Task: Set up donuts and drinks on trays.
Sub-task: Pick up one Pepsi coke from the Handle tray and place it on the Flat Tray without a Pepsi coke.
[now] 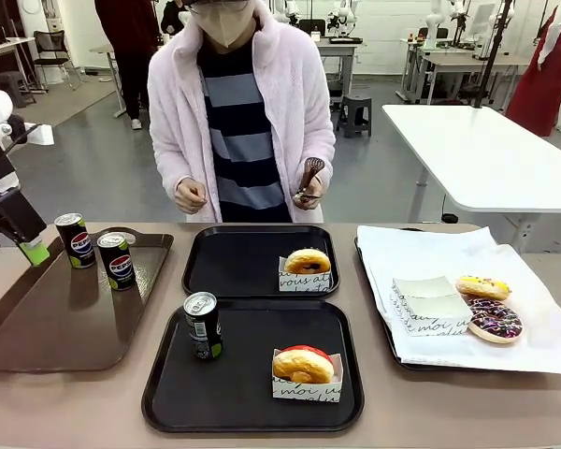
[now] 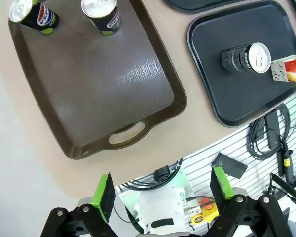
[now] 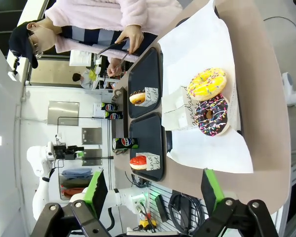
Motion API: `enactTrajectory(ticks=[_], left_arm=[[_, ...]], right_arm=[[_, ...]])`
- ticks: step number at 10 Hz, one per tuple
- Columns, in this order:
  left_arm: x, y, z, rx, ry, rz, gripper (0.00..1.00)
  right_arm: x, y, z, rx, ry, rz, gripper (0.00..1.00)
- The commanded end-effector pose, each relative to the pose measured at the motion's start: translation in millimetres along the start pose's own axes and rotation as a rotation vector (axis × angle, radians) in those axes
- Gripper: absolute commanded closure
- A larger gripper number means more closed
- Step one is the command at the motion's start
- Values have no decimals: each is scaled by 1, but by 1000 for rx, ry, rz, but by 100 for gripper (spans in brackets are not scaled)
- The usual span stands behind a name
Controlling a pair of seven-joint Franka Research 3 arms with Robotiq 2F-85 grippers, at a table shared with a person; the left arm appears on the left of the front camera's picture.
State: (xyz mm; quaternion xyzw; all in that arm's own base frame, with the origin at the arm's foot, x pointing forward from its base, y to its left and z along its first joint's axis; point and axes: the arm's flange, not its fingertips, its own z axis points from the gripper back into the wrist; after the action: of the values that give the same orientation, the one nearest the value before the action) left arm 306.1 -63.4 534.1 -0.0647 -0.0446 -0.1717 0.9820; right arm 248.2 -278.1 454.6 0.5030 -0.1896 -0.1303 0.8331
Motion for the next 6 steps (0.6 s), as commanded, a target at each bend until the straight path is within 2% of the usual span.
enactTrajectory(ticks=[1,2,3,4,6], left_arm=[[58,3,-9,-50,63,96,0],[104,6,-3,-42,69,94,0],[132,8,-6,-51,72,117,0],[145,16,-16,-53,35,173,0],[203,29,-34,5,51,220,0]], right_arm=[[2,-1,0,22,-11,16,0],[2,-1,0,22,-11,16,0],[2,-1,0,22,-11,16,0],[2,-1,0,22,-11,16,0],[2,-1,0,22,-11,16,0]])
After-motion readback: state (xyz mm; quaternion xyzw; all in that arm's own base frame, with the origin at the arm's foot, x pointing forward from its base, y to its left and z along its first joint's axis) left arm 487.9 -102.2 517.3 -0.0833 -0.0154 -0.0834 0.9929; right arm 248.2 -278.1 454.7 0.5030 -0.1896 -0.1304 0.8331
